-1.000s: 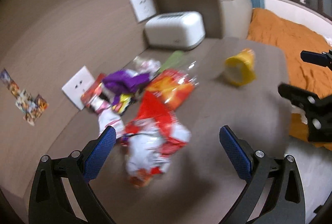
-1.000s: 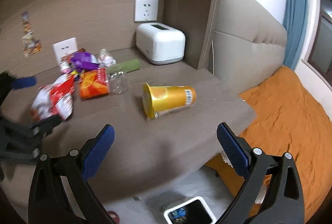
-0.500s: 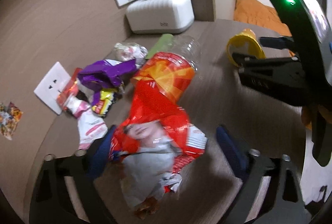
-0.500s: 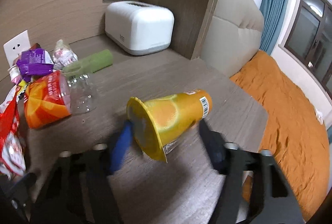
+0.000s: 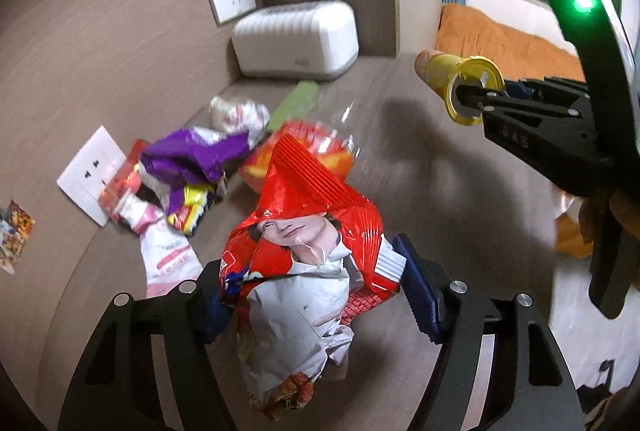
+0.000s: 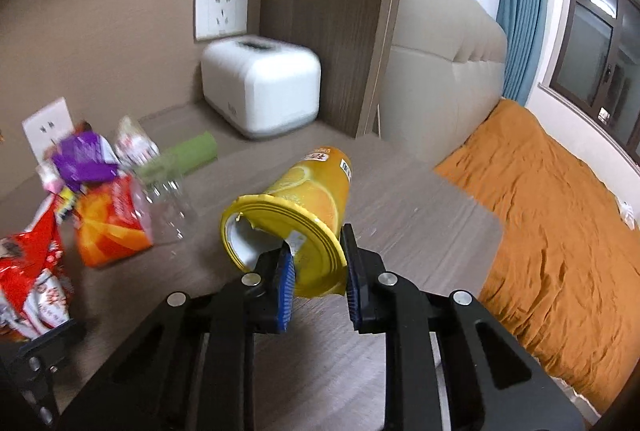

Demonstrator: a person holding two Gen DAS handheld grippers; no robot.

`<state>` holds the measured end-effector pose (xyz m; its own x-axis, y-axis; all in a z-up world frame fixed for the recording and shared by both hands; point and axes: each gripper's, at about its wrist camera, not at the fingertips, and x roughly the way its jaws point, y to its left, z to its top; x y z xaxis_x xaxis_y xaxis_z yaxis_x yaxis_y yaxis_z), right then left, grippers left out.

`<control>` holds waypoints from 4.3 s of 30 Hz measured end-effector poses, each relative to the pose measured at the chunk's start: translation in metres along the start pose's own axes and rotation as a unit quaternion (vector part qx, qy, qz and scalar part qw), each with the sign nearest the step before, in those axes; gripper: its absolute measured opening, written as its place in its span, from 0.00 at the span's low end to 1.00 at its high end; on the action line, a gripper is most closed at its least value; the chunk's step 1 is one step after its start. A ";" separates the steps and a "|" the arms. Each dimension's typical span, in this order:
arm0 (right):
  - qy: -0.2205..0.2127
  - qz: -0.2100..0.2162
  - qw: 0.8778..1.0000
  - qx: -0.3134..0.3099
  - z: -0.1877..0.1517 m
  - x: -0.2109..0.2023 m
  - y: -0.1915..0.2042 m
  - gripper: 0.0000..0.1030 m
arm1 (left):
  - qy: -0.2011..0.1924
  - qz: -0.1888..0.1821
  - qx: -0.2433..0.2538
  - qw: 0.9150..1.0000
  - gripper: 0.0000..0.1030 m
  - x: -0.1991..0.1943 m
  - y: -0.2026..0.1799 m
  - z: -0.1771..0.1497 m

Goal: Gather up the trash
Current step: 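Grasp the red-white wrapper with the left tool while the right tool grasps the yellow cup, then carry the red wrapper and yellow cup over the white trash bin, then open both tools to drop the wrapper and cup into the bin, then move both tools back over the desk trash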

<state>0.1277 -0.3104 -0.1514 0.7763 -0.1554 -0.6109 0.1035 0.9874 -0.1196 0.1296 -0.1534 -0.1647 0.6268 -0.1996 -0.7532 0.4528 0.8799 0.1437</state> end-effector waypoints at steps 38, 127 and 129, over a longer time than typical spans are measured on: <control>0.102 -0.019 0.994 0.026 -0.161 -0.079 -0.198 0.21 | 0.043 -0.152 0.166 0.973 0.68 0.050 -0.288 -0.005; -0.054 0.131 0.990 0.013 -0.045 -0.114 -0.050 0.95 | -0.062 -0.001 0.042 0.997 0.95 -0.051 -0.088 0.017; -0.049 0.138 0.989 0.005 -0.037 -0.105 -0.028 0.95 | -0.054 0.016 0.027 0.998 0.95 -0.049 -0.061 0.013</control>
<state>0.0200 -0.3229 -0.1126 0.8320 0.1225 -0.5410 -0.1146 0.9922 0.0484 0.0794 -0.2031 -0.1286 0.7051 -0.2204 -0.6740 0.4636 0.8625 0.2030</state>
